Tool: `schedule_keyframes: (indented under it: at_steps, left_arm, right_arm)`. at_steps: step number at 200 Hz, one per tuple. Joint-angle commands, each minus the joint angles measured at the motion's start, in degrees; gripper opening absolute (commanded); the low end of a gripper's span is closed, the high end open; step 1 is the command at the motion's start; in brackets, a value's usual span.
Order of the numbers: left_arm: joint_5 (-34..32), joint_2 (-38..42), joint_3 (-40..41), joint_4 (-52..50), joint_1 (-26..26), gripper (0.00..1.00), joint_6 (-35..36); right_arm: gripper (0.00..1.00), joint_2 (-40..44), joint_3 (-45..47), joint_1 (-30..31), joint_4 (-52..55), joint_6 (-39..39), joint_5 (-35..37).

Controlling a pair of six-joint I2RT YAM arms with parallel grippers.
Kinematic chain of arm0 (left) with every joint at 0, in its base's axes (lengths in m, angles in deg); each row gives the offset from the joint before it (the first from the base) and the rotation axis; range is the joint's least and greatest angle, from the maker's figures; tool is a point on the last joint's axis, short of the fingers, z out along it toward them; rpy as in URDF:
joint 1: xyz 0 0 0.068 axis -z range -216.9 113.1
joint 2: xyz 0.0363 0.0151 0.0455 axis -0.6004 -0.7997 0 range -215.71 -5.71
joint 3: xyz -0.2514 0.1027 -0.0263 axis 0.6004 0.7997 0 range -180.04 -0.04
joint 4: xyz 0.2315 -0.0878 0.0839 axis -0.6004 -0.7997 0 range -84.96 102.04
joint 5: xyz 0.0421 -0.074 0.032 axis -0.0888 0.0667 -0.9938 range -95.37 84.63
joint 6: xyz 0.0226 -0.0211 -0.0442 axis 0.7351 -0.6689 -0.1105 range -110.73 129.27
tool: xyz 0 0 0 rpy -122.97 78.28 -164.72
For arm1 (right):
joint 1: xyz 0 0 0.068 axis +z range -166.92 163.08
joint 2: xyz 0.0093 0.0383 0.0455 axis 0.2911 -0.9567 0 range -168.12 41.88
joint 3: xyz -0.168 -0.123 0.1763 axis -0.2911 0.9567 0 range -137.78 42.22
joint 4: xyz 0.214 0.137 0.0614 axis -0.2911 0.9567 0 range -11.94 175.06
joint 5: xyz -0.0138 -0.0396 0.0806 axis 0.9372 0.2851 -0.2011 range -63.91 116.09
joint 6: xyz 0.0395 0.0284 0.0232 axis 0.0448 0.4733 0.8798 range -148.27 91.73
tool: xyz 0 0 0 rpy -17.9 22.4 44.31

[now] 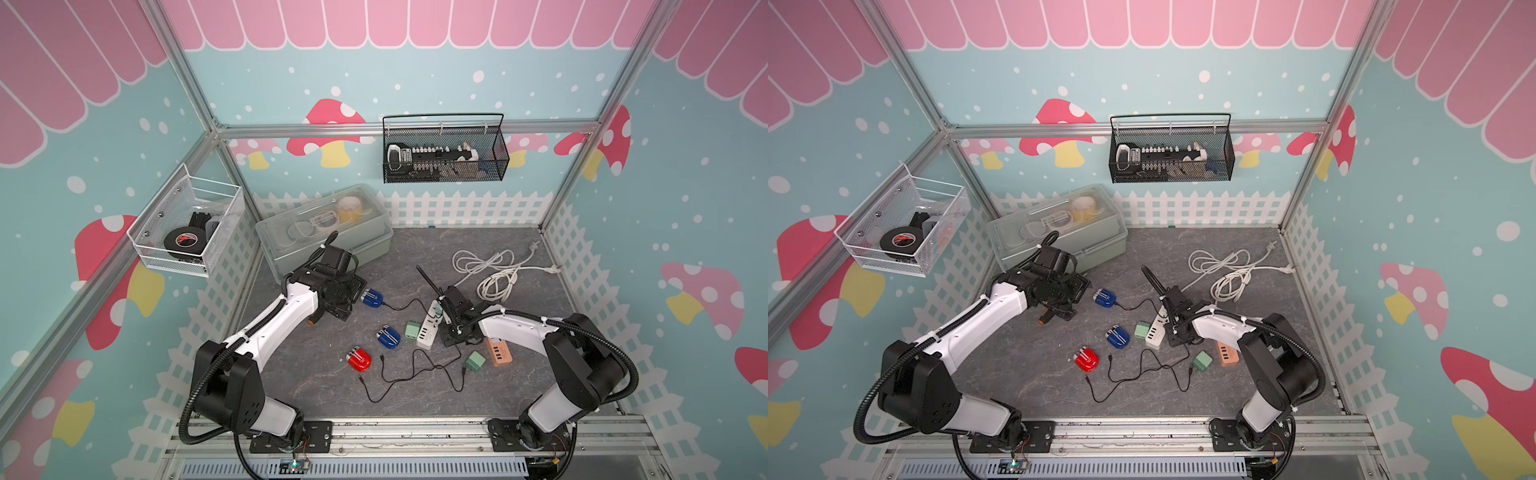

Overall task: Charge the electric shaver
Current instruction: Pick up the charging cable from the center of the board.

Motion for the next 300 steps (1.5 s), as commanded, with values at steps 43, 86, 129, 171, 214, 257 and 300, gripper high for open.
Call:
schedule_keyframes:
  at_steps: [43,86,129,171,214,257,300]
  left_arm:
    - [0.97,1.94,-0.51,-0.74,-0.19,0.82,2.79]
    - [1.84,1.69,-4.45,-0.56,0.42,0.83,7.14]
    - [7.44,0.97,-11.04,4.65,1.94,0.81,12.3]
    - [14.02,2.13,-13.74,13.93,2.84,0.78,6.46]
    - [15.87,4.19,-8.69,30.25,7.49,0.8,-15.65]
    - [12.0,1.18,-7.15,44.31,13.31,0.82,-32.45]
    - [10.33,-7.33,-10.55,55.32,17.7,0.82,-43.08]
  right_arm:
    - [0.0,12.04,-1.57,0.43,8.66,3.39,-0.6]
    - [0.0,21.16,-8.07,-0.42,17.47,8.34,-4.66]
    - [0.0,19.02,-19.54,-4.37,15.4,16.47,-9.65]
    - [0.0,14.86,-25.64,-11.07,-0.03,36.3,-14.22]
    - [0.0,12.12,-26.24,-11.99,-11.84,58.57,-9.08]
    - [0.0,11.66,-24.84,-11.95,-18.28,71.71,-7.14]
    - [0.0,13.12,-22.3,-11.69,-20.24,76.42,-8.38]
